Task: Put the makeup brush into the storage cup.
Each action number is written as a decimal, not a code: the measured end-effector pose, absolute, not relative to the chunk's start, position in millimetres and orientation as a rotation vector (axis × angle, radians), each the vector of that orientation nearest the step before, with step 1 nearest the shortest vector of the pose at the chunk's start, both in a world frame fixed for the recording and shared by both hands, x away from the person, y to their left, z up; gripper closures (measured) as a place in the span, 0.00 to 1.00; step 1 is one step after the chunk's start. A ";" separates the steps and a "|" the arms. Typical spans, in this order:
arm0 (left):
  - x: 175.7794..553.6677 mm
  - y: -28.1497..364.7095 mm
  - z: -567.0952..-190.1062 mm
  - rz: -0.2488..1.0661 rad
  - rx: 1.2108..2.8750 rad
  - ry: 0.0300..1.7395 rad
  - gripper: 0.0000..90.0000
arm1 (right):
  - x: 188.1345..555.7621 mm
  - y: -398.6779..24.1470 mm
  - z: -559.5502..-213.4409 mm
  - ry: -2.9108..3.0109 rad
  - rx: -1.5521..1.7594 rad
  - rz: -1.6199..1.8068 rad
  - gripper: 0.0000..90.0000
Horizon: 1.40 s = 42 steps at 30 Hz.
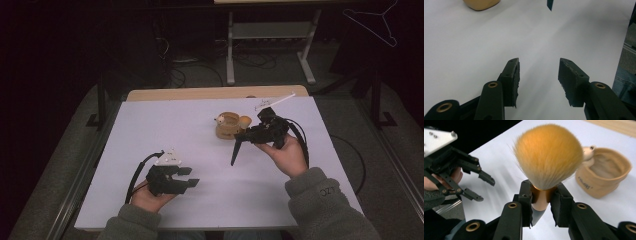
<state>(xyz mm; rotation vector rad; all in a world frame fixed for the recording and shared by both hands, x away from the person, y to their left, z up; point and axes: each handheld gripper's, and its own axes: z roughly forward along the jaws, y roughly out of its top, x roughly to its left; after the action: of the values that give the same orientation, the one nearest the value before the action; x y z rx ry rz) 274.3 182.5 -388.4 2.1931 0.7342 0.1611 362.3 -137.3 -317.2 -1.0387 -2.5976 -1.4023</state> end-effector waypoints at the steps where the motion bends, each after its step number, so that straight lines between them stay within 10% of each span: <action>1: 274.3 182.5 -388.4 0.161 2.193 0.734 0.57 | 364.0 -137.8 -314.6 -2.595 -1.045 -1.401 0.79; 42: 278.5 197.1 -393.5 0.167 2.153 0.771 0.54 | 458.5 -131.2 -247.7 -2.603 -1.339 -1.514 0.79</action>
<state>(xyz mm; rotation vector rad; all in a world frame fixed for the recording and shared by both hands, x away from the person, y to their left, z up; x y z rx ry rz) 278.5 197.1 -393.5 2.1535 0.7712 0.1666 458.5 -131.2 -247.7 -1.3389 -2.6034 -1.5140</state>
